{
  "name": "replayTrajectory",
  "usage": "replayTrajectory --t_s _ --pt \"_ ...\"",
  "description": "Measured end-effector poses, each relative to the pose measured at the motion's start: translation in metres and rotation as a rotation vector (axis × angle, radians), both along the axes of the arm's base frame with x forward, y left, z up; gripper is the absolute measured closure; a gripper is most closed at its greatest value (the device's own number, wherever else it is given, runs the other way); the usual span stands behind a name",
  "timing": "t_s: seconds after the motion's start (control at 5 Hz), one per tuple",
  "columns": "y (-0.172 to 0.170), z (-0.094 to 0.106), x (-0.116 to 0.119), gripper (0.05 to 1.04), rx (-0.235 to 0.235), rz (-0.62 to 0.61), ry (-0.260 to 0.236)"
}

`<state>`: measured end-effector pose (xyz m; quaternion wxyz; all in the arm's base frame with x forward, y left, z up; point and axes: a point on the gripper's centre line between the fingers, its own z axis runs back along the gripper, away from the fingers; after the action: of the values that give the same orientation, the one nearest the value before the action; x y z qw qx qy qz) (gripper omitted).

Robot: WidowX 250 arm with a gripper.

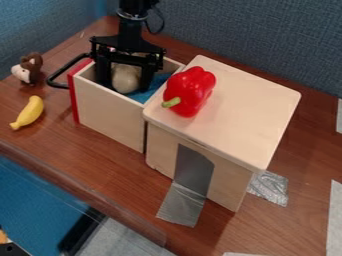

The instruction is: Moved the white object from the drawer to the table

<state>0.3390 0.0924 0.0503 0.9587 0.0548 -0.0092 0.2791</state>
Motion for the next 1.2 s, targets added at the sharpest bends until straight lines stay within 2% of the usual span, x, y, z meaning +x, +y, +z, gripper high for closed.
replayTrajectory --t_s 0.2,0.4,0.6,0.8,1.0,1.2 --pt "0.003 -0.006 0.002 0.121 0.023 0.002 -0.001" --pt "0.001 -0.011 0.0 0.223 0.019 -0.013 -0.015" --pt "0.001 -0.001 -0.004 0.223 0.013 -0.046 -0.044" --pt "-0.003 0.021 -0.008 0.223 0.006 -0.101 -0.103" --pt "-0.003 0.044 -0.023 0.223 -0.005 -0.161 -0.155" --pt "0.001 0.055 -0.043 0.223 -0.029 -0.214 -0.18"
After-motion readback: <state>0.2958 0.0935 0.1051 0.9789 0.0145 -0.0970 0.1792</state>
